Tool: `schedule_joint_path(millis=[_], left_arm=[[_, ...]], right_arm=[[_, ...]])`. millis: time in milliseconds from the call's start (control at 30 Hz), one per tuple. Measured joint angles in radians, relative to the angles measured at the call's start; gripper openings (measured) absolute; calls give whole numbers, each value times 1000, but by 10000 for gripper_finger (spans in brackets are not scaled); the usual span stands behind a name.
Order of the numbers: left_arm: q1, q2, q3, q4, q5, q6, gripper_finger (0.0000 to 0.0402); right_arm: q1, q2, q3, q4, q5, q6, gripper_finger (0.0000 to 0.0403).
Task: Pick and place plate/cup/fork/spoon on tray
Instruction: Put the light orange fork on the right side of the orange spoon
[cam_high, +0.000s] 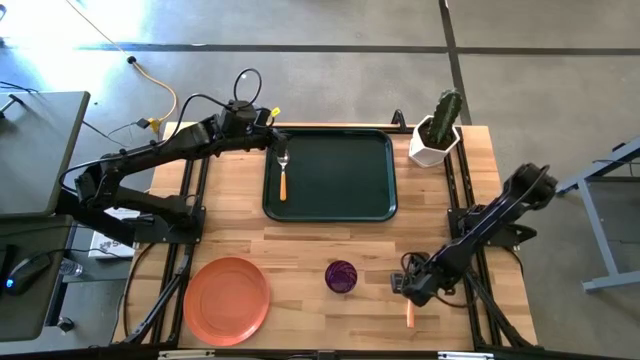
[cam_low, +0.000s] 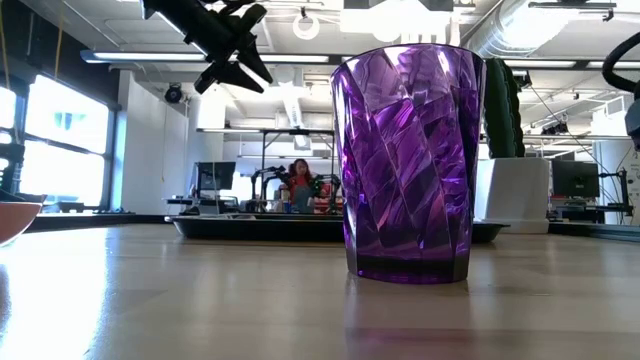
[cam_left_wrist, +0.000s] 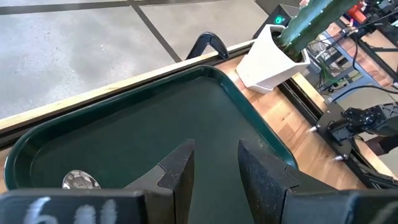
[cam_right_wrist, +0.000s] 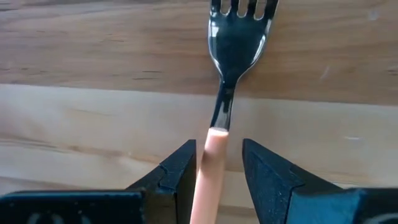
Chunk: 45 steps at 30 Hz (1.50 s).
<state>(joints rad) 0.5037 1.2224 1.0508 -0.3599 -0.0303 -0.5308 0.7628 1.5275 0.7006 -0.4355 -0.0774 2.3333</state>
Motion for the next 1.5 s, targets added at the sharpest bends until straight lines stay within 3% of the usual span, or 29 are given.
schedule_joint_path(millis=[333, 600, 800, 1267, 1500], left_arm=[[0, 0, 0, 0, 0, -16, 113], [0, 0, 0, -1, 0, -16, 113], [0, 0, 0, -1, 0, -16, 113], [0, 0, 0, -2, -3, -15, 113], [0, 0, 0, -2, -3, -15, 113]], right_arm=[[-5, 41, 5, -9, -37, 2, 111], [-5, 41, 4, -23, -39, -4, 16], [-5, 37, 2, -43, -39, -2, 33], [-5, 35, 133, -258, 28, -8, 11], [-28, 34, 196, -285, 117, -12, 11]])
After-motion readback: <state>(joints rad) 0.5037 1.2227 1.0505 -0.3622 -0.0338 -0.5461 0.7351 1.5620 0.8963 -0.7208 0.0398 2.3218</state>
